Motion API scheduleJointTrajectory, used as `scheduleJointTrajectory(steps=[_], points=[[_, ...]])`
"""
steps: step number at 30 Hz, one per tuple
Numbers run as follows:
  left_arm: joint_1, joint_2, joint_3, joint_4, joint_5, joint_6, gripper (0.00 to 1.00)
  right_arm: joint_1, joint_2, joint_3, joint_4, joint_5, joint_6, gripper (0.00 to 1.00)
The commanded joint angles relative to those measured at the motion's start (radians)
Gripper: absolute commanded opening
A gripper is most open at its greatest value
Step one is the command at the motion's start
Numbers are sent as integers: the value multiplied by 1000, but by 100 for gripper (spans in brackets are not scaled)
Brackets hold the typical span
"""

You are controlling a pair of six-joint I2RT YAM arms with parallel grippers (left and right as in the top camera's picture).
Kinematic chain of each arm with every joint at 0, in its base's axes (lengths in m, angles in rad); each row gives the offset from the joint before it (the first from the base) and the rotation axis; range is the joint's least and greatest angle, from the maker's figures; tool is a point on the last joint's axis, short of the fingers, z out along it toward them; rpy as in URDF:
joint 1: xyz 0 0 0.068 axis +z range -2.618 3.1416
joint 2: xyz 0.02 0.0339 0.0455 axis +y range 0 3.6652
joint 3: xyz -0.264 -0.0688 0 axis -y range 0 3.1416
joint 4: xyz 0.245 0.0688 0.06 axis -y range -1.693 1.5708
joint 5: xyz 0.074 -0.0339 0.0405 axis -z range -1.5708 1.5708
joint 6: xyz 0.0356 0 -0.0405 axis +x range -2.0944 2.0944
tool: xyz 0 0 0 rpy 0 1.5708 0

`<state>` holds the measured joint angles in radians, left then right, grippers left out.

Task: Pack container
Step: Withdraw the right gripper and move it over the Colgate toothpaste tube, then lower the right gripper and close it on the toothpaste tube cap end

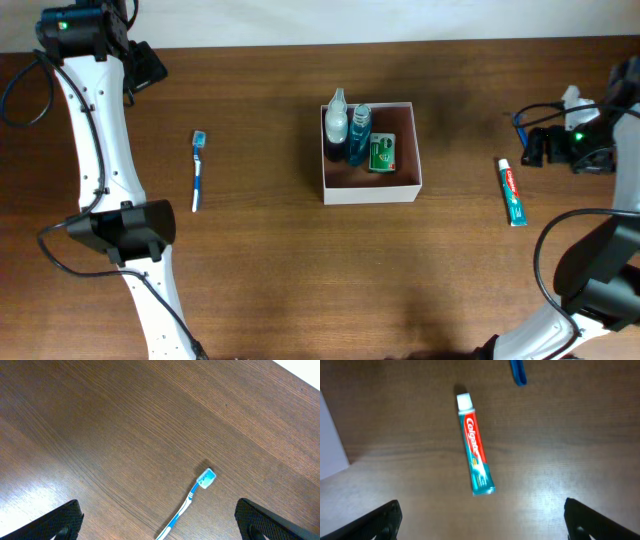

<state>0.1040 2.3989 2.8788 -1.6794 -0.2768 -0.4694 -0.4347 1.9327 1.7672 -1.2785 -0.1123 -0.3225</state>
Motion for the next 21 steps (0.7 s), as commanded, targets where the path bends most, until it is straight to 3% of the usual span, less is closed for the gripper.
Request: scheduleJointTrajectory(steps=[1, 9, 21], points=[[2, -24, -3, 2, 3, -12, 99, 48, -8, -50, 39, 51, -14, 99], [2, -24, -3, 2, 3, -12, 99, 82, 26, -133, 135, 71, -14, 99], [2, -24, -3, 2, 3, -11, 99, 82, 152, -142, 135, 74, -14, 99]])
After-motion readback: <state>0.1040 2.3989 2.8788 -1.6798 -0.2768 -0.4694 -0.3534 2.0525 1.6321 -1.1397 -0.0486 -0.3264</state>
